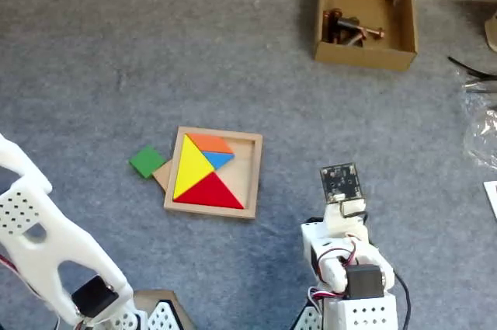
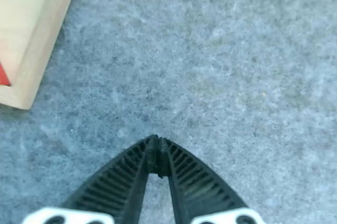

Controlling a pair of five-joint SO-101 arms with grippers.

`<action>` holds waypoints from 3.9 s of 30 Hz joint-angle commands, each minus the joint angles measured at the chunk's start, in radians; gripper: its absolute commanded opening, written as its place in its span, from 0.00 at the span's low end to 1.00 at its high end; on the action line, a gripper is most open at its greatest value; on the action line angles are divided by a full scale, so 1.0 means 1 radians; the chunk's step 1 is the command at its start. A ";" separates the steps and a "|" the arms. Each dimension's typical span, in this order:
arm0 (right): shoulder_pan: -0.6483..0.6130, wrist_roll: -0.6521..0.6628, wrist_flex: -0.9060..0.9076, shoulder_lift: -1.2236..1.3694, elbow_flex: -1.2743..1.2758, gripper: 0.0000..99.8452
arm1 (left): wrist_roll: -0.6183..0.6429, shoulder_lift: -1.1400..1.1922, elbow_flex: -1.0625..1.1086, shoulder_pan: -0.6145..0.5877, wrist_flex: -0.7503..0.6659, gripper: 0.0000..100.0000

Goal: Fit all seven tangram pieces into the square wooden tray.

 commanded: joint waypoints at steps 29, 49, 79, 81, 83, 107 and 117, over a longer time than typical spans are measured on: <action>-0.010 -0.008 -0.018 -0.008 0.117 0.01 | 0.120 -0.564 -0.015 0.110 0.009 0.01; -0.010 -0.008 -0.018 -0.008 0.117 0.01 | 0.120 -0.877 -0.015 0.143 0.009 0.01; -0.010 -0.008 -0.018 -0.008 0.117 0.01 | 0.120 -1.247 0.386 0.398 0.008 0.01; -0.010 -0.008 -0.018 -0.008 0.117 0.01 | 0.120 -1.303 0.504 0.420 0.008 0.01; -0.010 -0.008 -0.018 -0.008 0.117 0.01 | 0.120 -1.368 0.624 0.443 0.006 0.01; -0.010 -0.008 -0.018 -0.008 0.117 0.01 | 0.114 -2.144 2.192 0.460 -0.443 0.01; -0.010 -0.008 -0.018 -0.008 0.117 0.01 | -0.017 -2.312 2.577 0.524 -0.611 0.01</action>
